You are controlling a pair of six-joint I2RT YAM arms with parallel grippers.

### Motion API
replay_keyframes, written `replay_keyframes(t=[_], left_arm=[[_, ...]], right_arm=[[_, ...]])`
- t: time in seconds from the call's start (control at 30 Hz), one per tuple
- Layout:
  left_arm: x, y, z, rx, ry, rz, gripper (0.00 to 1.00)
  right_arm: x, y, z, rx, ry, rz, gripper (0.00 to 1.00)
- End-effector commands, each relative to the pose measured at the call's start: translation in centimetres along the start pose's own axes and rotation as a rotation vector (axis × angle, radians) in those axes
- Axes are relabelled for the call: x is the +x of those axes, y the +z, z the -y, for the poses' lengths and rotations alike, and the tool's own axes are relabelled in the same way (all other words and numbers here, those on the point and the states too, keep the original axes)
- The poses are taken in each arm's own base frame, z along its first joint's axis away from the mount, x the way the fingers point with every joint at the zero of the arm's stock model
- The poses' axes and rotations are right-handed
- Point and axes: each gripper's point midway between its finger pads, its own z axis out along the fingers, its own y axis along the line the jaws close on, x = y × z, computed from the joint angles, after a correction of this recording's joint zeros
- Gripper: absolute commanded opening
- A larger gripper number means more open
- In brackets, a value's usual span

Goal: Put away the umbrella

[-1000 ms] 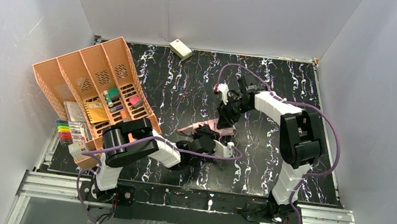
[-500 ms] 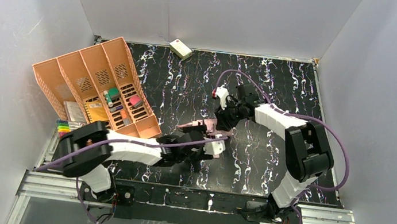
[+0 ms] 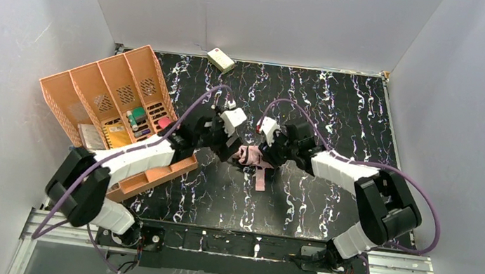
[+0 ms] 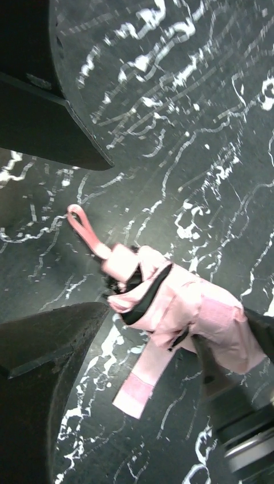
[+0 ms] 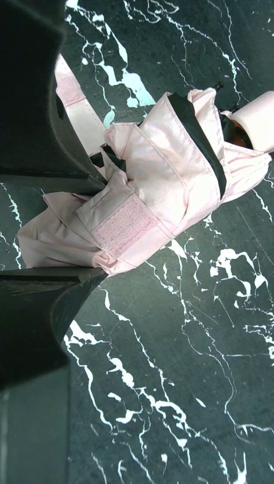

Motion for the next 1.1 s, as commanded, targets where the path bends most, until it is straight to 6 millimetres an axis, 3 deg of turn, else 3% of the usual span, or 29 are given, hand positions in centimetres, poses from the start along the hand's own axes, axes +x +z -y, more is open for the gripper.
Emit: replay_keyframes(t=[0.0, 0.17, 0.47, 0.7, 0.9, 1.07], left_arm=[[-1.7, 1.6, 0.3, 0.246, -0.093, 0.041, 0.85], [-2.4, 3.7, -0.4, 0.397, -0.17, 0.061, 0.89], [-1.3, 5.9, 2.3, 0.648, -0.198, -0.039, 0.95], [0.4, 7.1, 4.1, 0.733, -0.228, -0.082, 0.96], [0.6, 8.3, 5.4, 0.784, -0.238, -0.1, 0.96], [2.0, 8.9, 6.8, 0.813, -0.253, -0.143, 0.96]], right_arm=[[7.9, 0.0, -1.6, 0.087, -0.009, -0.229, 0.34], [7.9, -0.7, -3.0, 0.106, -0.037, -0.186, 0.34], [8.6, -1.1, -3.6, 0.129, -0.094, -0.198, 0.33], [7.8, -1.2, -3.8, 0.131, -0.11, -0.164, 0.3], [8.0, -1.1, -4.1, 0.123, -0.114, -0.173, 0.3], [8.1, -1.1, -4.0, 0.134, -0.118, -0.179, 0.31]])
